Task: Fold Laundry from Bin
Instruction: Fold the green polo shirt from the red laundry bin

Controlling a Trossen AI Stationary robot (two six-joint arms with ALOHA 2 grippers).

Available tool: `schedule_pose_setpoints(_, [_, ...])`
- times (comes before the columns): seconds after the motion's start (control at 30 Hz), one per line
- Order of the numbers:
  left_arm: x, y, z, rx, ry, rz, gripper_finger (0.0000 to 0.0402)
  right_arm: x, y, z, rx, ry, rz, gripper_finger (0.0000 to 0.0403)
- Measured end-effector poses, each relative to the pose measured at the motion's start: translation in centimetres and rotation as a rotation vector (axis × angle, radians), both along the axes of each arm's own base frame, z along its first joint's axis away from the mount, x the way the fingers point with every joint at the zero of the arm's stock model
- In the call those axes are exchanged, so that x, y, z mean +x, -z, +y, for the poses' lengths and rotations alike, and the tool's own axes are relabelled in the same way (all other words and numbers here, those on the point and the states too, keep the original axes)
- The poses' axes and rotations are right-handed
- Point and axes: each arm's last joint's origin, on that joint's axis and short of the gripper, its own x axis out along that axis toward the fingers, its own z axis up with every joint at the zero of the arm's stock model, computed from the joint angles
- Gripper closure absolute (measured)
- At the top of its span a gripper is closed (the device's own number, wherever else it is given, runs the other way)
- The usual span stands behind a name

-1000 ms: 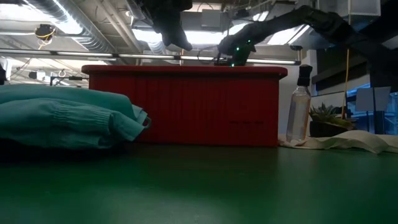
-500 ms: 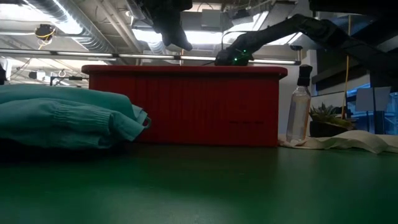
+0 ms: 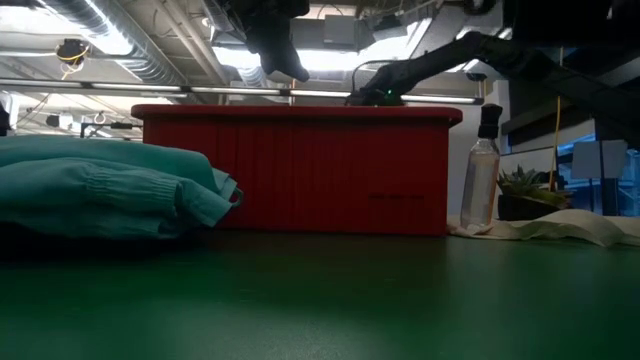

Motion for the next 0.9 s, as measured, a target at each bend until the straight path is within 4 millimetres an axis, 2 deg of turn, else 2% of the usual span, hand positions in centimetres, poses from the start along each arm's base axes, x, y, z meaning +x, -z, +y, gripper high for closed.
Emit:
schedule_pose_setpoints(0.17, [0.0,0.0,0.0,-0.002,-0.003,0.000,0.0398,0.1,1.1,-0.3,-0.009,0.014,0.040,0.0103])
schedule_pose_setpoints(0.3, [0.0,0.0,0.0,-0.002,-0.003,0.000,0.0398,0.3,1.1,-0.4,-0.023,-0.012,0.044,0.0146])
schedule_pose_setpoints(0.4, [0.0,0.0,0.0,-0.002,-0.003,0.000,0.0398,0.2,1.1,-0.5,-0.026,-0.015,0.043,0.0212])
schedule_pose_setpoints(0.57, [0.0,0.0,0.0,-0.002,-0.003,0.000,0.0398,0.4,0.8,-0.2,-0.026,-0.064,0.069,0.0369])
schedule_pose_setpoints(0.6, [0.0,0.0,0.0,-0.002,-0.003,0.000,0.0398,0.4,0.6,-0.1,-0.028,-0.070,0.072,0.0384])
schedule_pose_setpoints(0.77, [0.0,0.0,0.0,-0.002,-0.004,0.001,0.0398,1.0,-0.9,1.1,-0.071,-0.098,0.089,0.0378])
schedule_pose_setpoints(0.9, [0.0,0.0,0.0,-0.006,-0.014,0.000,0.0398,1.2,-3.6,2.6,-0.123,-0.138,0.073,0.0395])
